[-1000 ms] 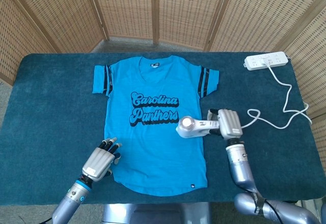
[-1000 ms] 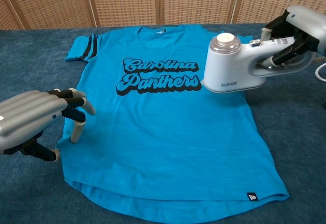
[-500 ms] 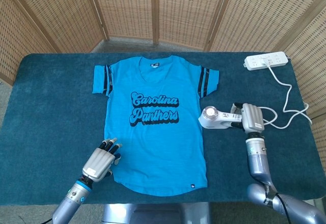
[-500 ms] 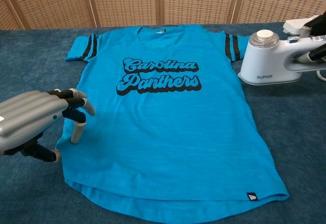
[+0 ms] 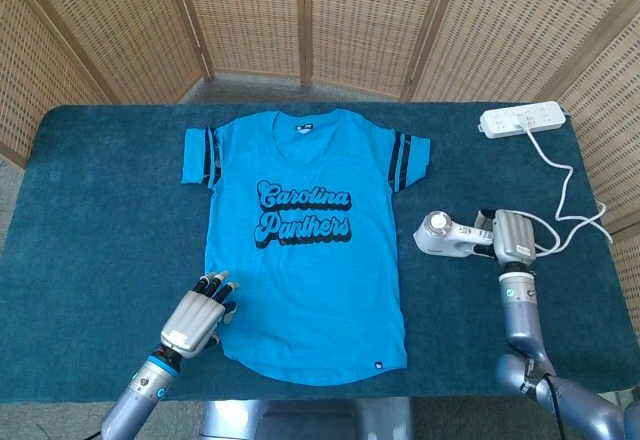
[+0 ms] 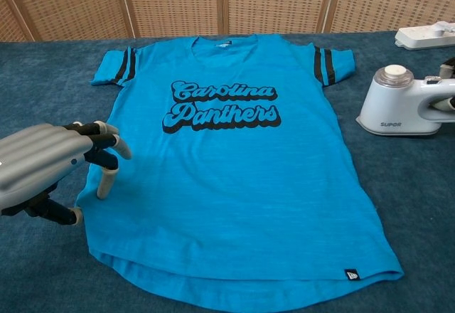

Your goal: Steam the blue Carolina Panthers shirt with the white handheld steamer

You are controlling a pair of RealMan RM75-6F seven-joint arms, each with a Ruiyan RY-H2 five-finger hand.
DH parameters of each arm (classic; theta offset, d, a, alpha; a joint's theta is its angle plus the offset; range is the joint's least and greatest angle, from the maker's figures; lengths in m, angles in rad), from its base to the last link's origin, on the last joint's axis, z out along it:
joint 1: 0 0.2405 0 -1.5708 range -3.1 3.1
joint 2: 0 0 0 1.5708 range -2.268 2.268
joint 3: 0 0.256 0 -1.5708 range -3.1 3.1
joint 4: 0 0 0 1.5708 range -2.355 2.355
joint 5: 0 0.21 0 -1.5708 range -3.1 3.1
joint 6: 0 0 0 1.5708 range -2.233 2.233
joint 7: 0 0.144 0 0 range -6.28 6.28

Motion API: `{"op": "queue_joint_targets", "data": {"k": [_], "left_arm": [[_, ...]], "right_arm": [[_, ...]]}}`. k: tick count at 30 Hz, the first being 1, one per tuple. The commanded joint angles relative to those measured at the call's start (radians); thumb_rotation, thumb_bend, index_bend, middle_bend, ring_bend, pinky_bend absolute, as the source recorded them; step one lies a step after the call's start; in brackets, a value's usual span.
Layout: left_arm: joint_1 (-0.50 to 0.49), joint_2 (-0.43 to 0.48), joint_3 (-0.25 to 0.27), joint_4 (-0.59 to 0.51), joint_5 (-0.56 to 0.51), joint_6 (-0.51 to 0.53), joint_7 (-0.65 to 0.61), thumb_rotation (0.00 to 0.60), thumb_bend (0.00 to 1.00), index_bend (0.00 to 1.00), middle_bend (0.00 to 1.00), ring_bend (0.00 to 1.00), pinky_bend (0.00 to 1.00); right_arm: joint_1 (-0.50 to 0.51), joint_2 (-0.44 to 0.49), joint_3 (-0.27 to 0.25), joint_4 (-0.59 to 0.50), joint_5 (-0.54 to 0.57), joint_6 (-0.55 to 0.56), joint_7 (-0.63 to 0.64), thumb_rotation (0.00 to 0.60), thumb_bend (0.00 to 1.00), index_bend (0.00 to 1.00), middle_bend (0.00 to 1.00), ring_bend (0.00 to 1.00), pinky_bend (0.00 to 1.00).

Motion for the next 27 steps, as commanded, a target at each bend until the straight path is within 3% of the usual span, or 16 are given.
{"op": "queue_joint_targets", "data": {"k": [1, 16, 27], "left_arm": [[0.000, 0.001, -0.001, -0.002, 0.000, 0.001, -0.001, 0.497, 0.38, 0.61, 0.25, 0.11, 0.15], [0.000, -0.002, -0.001, 0.004, -0.001, -0.003, -0.003, 0.494, 0.38, 0.61, 0.25, 0.11, 0.15], [-0.001, -0.007, -0.001, 0.008, -0.001, -0.005, -0.003, 0.500, 0.38, 0.61, 0.25, 0.11, 0.15]], "right_arm": [[-0.001, -0.001, -0.005, 0.004, -0.002, -0.007, -0.011, 0.600, 0.32, 0.61, 0.56, 0.48, 0.36], [-0.012, 0.032, -0.016, -0.028, 0.005, -0.033, -0.060, 0.600, 0.32, 0.37, 0.34, 0.23, 0.16], [-0.025, 0.067, -0.030, -0.066, -0.002, -0.043, -0.075, 0.600, 0.32, 0.21, 0.26, 0.15, 0.10]]}}
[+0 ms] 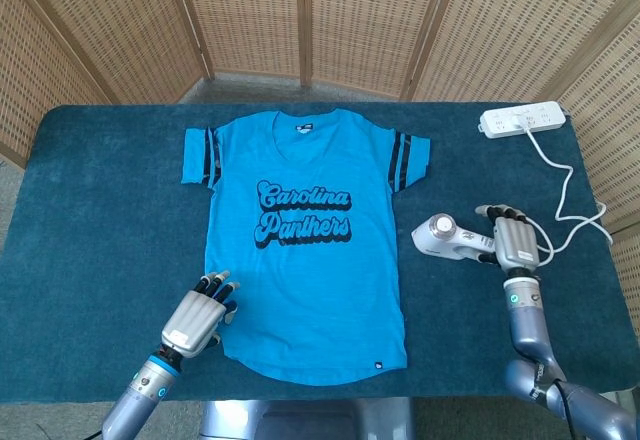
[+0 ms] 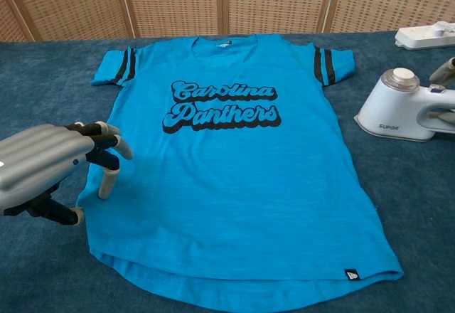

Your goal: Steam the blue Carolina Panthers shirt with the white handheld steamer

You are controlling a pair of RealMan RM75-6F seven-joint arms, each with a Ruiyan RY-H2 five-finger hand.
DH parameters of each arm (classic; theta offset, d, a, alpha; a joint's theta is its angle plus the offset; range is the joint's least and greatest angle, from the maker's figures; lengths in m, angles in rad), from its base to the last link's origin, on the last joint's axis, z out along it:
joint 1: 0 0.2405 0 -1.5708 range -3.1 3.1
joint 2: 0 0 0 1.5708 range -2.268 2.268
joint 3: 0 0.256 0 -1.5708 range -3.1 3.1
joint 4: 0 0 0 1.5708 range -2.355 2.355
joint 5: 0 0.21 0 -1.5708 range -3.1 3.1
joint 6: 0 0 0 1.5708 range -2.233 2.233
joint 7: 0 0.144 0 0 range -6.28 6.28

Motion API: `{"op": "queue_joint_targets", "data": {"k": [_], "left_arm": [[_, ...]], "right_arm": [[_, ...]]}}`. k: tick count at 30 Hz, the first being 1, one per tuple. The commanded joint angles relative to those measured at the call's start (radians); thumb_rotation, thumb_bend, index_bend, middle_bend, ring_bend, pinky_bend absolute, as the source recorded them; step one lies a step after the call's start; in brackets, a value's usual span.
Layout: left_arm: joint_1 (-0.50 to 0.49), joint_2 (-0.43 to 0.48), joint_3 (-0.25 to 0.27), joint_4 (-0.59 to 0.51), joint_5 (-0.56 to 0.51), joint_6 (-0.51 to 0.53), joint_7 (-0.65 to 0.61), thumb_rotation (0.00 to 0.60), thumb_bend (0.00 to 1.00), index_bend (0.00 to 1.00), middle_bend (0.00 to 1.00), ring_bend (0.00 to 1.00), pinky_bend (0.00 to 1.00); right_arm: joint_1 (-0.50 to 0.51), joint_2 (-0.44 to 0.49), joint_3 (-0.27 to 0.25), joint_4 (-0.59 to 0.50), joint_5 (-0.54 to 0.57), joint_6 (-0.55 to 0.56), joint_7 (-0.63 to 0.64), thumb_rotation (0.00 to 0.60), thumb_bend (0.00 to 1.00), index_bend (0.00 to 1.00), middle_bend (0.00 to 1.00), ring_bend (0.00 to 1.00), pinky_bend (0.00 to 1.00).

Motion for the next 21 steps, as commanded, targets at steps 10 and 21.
{"op": "queue_joint_targets", "data": {"k": [10, 21], "left_arm": [[0.001, 0.010, 0.004, -0.008, 0.005, 0.000, -0.012, 0.493, 0.38, 0.61, 0.25, 0.11, 0.15], [0.008, 0.026, 0.014, -0.019, 0.022, 0.013, -0.016, 0.501, 0.38, 0.61, 0.25, 0.11, 0.15]], "right_arm": [[-0.046, 0.113, -0.036, -0.188, -0.050, 0.049, -0.034, 0.549, 0.32, 0.15, 0.23, 0.13, 0.08], [-0.119, 0.248, -0.084, -0.433, -0.135, 0.160, -0.058, 0.534, 0.32, 0.12, 0.22, 0.11, 0.08]]}}
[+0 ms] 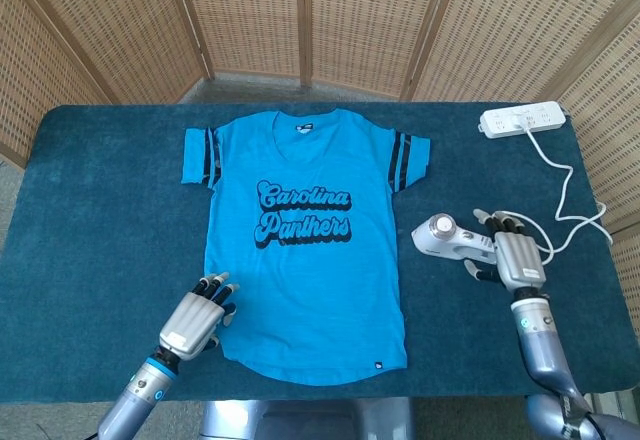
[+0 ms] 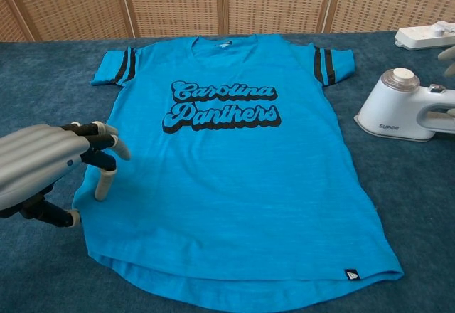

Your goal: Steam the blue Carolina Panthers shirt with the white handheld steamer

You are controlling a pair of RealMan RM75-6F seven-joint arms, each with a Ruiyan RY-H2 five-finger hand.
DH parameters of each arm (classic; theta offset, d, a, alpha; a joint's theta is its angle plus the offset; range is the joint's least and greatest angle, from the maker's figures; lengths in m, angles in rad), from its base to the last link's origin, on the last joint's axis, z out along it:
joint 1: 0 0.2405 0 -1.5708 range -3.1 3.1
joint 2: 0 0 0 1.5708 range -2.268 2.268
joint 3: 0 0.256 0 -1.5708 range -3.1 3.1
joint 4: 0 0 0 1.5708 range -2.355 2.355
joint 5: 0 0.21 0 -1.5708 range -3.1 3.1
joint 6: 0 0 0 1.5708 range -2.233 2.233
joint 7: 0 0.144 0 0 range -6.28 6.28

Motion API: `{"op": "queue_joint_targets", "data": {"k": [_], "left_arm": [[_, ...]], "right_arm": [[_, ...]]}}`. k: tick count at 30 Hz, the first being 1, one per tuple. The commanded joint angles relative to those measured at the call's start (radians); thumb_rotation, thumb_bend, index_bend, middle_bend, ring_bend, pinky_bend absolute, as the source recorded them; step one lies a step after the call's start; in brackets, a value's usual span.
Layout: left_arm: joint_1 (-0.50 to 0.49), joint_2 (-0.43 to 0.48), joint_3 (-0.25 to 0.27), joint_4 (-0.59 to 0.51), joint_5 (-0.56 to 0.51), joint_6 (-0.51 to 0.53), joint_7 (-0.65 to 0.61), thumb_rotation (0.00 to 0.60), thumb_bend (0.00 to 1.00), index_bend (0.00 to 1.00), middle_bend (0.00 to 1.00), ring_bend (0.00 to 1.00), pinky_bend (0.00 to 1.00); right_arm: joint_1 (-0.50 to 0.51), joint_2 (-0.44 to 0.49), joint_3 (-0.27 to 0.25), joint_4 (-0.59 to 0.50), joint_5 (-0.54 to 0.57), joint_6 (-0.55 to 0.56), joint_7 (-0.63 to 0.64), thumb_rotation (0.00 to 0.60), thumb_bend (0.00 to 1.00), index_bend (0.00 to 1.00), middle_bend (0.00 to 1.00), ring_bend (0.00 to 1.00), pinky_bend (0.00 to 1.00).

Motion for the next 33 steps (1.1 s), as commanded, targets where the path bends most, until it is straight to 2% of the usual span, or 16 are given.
{"op": "queue_joint_targets", "data": {"k": [1, 5, 8, 12, 16, 24, 33], "left_arm": [[0.003, 0.005, 0.002, -0.004, 0.005, 0.005, -0.002, 0.499, 0.37, 0.61, 0.25, 0.11, 0.15], [0.007, 0.022, 0.010, -0.020, 0.002, 0.004, 0.011, 0.497, 0.34, 0.61, 0.25, 0.11, 0.15], [0.012, 0.044, 0.016, -0.046, -0.003, 0.007, 0.034, 0.491, 0.26, 0.59, 0.25, 0.11, 0.15], [0.018, 0.075, 0.022, -0.086, -0.021, 0.004, 0.061, 0.495, 0.19, 0.47, 0.25, 0.11, 0.15], [0.026, 0.117, 0.027, -0.139, -0.018, 0.019, 0.072, 0.490, 0.15, 0.42, 0.25, 0.11, 0.15], [0.067, 0.244, 0.050, -0.229, 0.029, 0.098, 0.016, 0.493, 0.14, 0.38, 0.25, 0.11, 0.15], [0.172, 0.385, 0.045, -0.201, 0.045, 0.275, -0.147, 0.489, 0.15, 0.38, 0.25, 0.11, 0.15]], "right_arm": [[-0.034, 0.049, -0.024, -0.073, -0.042, 0.049, -0.007, 0.534, 0.32, 0.11, 0.22, 0.11, 0.08], [-0.056, 0.077, -0.038, -0.116, -0.069, 0.079, -0.001, 0.534, 0.32, 0.11, 0.22, 0.11, 0.08], [-0.070, 0.092, -0.046, -0.141, -0.083, 0.099, 0.001, 0.537, 0.32, 0.11, 0.22, 0.11, 0.08], [-0.083, 0.105, -0.052, -0.163, -0.097, 0.119, 0.004, 0.531, 0.32, 0.10, 0.22, 0.11, 0.08], [-0.099, 0.117, -0.055, -0.183, -0.113, 0.145, 0.009, 0.532, 0.32, 0.10, 0.22, 0.11, 0.08], [-0.135, 0.145, -0.059, -0.209, -0.126, 0.192, 0.029, 0.535, 0.31, 0.10, 0.23, 0.12, 0.09], [-0.176, 0.134, -0.076, -0.215, -0.140, 0.247, 0.003, 0.535, 0.32, 0.16, 0.27, 0.17, 0.13]]}}
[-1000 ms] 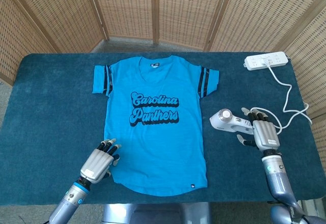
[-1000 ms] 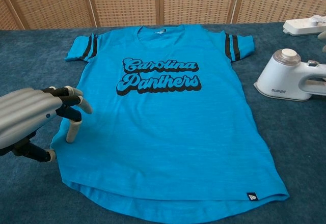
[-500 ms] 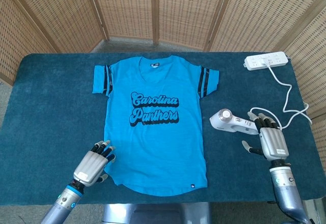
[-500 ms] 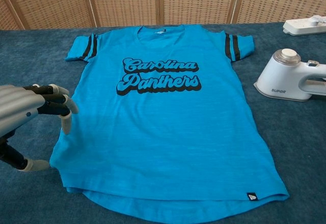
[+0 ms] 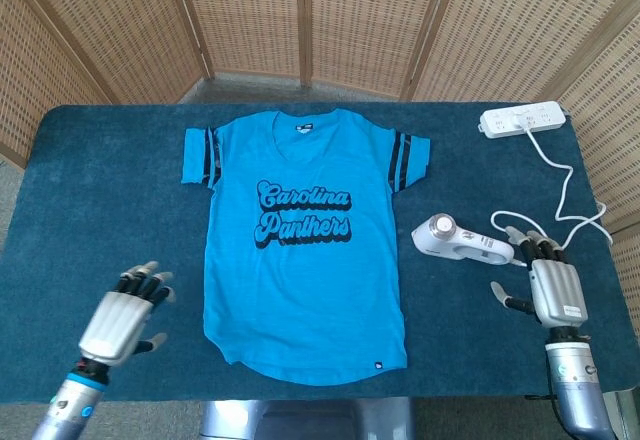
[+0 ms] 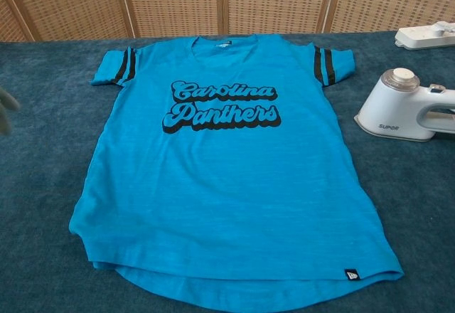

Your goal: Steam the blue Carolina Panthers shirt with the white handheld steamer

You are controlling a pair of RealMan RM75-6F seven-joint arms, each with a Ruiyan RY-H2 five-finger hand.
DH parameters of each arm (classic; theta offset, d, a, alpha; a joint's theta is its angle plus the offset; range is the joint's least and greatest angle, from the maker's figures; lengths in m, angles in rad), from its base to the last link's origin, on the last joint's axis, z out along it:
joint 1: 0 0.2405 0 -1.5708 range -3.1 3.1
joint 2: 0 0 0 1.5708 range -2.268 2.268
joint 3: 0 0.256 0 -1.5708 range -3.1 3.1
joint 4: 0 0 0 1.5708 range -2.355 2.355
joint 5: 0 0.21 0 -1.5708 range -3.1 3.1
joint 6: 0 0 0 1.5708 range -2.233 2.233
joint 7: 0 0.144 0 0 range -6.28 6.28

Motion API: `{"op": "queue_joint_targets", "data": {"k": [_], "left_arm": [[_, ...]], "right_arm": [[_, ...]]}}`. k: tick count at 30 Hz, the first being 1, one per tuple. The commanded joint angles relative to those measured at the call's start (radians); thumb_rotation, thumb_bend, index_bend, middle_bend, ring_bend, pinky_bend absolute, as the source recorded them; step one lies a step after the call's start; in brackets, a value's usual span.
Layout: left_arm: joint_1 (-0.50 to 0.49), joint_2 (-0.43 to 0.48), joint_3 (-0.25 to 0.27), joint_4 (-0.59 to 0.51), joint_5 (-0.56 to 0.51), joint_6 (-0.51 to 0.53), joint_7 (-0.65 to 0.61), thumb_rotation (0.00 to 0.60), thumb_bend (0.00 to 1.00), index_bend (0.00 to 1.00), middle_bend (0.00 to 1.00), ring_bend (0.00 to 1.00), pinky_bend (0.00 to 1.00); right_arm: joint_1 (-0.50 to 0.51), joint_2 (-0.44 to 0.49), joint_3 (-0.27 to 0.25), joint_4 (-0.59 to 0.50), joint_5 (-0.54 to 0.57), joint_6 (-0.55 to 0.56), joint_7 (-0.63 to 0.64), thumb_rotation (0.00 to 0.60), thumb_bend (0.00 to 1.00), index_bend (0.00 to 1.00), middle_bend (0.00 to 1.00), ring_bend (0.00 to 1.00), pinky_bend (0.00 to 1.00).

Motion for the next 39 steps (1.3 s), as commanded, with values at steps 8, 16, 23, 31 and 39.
{"op": "queue_joint_targets", "data": {"k": [8, 16, 23, 31, 39], "left_arm": [[0.134, 0.122, -0.016, 0.084, -0.048, 0.155, -0.206, 0.493, 0.15, 0.38, 0.25, 0.11, 0.15], [0.203, 0.133, -0.020, 0.150, -0.078, 0.197, -0.302, 0.496, 0.15, 0.38, 0.25, 0.11, 0.15], [0.224, 0.139, -0.033, 0.151, -0.067, 0.204, -0.313, 0.493, 0.15, 0.38, 0.25, 0.11, 0.15], [0.217, 0.138, -0.051, 0.128, -0.049, 0.182, -0.288, 0.496, 0.15, 0.38, 0.25, 0.11, 0.15], [0.216, 0.140, -0.065, 0.118, -0.055, 0.163, -0.275, 0.496, 0.15, 0.38, 0.25, 0.11, 0.15]], "right_arm": [[-0.052, -0.026, -0.020, -0.004, -0.030, 0.088, -0.069, 0.536, 0.31, 0.23, 0.31, 0.23, 0.20], [-0.107, -0.025, -0.046, -0.013, -0.070, 0.151, -0.047, 0.533, 0.31, 0.26, 0.33, 0.25, 0.22], [-0.134, -0.019, -0.053, -0.001, -0.079, 0.161, -0.019, 0.537, 0.31, 0.27, 0.34, 0.25, 0.22], [-0.137, -0.030, -0.046, 0.013, -0.078, 0.145, -0.003, 0.537, 0.31, 0.27, 0.34, 0.25, 0.22], [-0.140, -0.032, -0.037, 0.017, -0.078, 0.140, -0.003, 0.533, 0.31, 0.27, 0.34, 0.25, 0.22]]}}
